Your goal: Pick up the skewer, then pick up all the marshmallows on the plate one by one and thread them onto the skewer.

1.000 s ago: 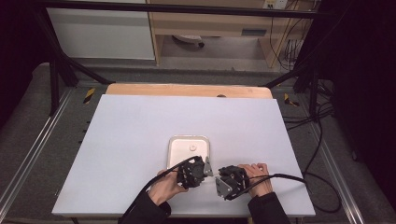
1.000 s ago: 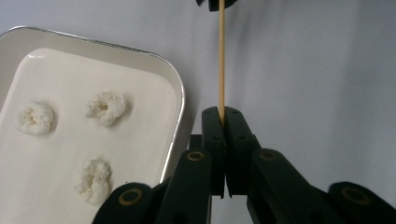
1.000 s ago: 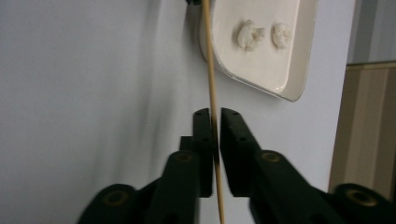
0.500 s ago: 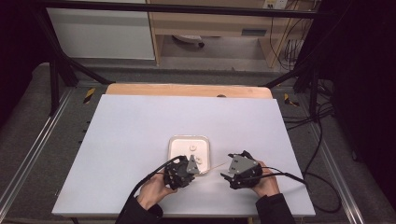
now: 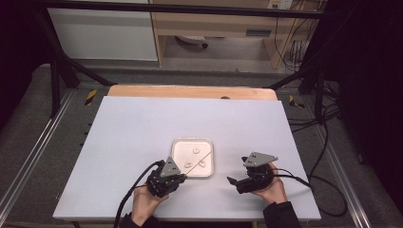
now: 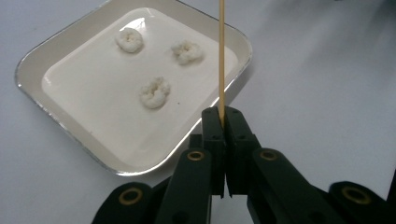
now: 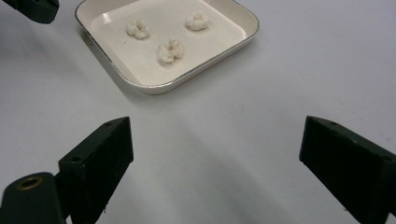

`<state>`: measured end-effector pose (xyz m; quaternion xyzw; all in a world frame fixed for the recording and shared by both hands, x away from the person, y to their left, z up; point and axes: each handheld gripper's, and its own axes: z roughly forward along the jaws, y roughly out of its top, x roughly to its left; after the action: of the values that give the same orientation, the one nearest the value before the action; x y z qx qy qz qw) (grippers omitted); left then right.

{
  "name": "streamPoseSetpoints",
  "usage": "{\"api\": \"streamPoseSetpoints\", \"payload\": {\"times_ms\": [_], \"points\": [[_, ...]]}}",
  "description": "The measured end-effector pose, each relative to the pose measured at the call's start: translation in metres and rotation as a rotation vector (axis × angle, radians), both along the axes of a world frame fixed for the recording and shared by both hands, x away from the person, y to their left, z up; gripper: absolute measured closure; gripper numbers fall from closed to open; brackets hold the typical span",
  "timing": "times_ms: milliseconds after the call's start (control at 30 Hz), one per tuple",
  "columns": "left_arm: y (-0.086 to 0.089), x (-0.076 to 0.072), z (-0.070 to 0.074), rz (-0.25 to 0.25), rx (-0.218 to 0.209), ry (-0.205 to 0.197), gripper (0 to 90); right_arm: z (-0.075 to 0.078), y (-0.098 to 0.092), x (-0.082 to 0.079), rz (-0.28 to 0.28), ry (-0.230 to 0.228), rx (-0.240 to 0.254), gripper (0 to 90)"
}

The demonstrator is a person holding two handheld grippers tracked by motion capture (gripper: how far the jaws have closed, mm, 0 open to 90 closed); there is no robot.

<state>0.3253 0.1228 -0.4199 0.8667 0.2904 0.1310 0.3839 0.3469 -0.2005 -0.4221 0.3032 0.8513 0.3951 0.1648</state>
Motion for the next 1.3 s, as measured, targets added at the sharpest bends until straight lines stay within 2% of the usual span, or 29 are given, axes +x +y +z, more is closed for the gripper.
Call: {"api": "streamPoseSetpoints", "payload": {"times_ms": [100,300,467,567,667,900,1067,1300], "points": [[0.007,-0.005,-0.004,0.042,-0.057,-0.009,87.9,0.001,0.001,0.001,-0.007,0.03,0.025,9.0],[0.02,-0.015,-0.012,0.129,-0.139,-0.032,87.9,0.002,0.003,0.004,-0.016,0.047,0.072,8.1],[0.027,-0.02,-0.018,0.167,-0.188,-0.038,87.9,0.004,0.005,0.01,-0.036,0.075,0.117,5.6],[0.03,-0.023,-0.02,0.181,-0.216,-0.034,87.9,0.006,0.008,0.013,-0.048,0.089,0.127,4.0],[0.031,-0.025,-0.023,0.191,-0.214,-0.042,87.8,0.008,0.014,0.017,-0.055,0.097,0.134,3.0],[0.04,-0.029,-0.028,0.212,-0.242,-0.035,87.8,0.01,0.033,0.028,-0.063,0.11,0.143,2.7],[0.043,-0.031,-0.03,0.21,-0.249,-0.03,87.9,0.01,0.05,0.037,-0.058,0.118,0.151,2.6],[0.042,-0.034,-0.032,0.202,-0.252,-0.027,87.9,0.006,0.068,0.048,-0.068,0.114,0.139,2.9]]}}
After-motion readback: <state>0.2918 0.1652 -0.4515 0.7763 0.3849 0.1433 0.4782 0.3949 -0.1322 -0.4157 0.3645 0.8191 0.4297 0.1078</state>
